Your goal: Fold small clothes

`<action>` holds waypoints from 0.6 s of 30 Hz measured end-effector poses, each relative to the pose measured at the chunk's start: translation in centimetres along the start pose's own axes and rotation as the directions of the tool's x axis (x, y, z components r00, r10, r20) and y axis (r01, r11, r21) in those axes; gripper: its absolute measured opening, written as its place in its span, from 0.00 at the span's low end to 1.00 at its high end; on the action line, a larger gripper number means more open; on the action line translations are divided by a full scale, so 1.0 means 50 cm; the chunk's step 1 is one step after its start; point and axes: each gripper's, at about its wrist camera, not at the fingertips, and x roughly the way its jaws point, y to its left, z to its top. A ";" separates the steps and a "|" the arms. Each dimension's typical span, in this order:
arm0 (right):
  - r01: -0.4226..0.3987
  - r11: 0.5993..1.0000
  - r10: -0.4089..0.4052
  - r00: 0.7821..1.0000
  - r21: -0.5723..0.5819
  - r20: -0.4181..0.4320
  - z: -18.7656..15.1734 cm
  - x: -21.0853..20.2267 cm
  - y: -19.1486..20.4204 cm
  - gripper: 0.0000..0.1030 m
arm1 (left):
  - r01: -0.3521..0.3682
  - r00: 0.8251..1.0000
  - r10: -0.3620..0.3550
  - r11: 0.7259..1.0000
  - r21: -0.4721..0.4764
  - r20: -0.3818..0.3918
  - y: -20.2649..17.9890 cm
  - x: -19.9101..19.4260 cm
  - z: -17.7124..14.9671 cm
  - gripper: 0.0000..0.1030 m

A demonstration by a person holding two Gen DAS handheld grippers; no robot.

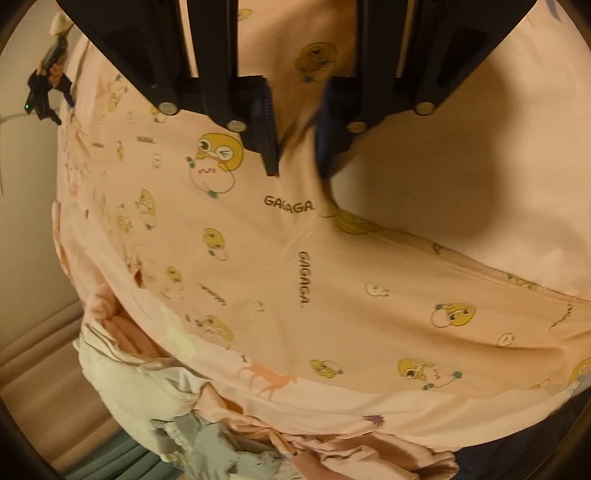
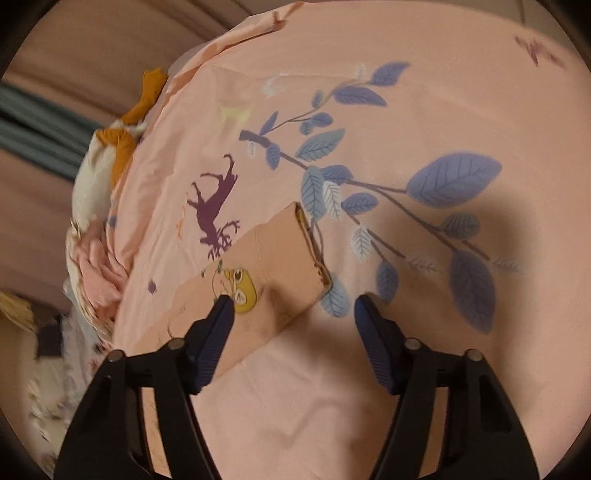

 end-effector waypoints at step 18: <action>-0.026 0.986 0.043 0.994 -0.167 0.101 -0.023 -0.031 0.126 0.05 | -0.032 0.999 0.033 0.999 0.030 -0.038 0.013 0.002 0.009 0.08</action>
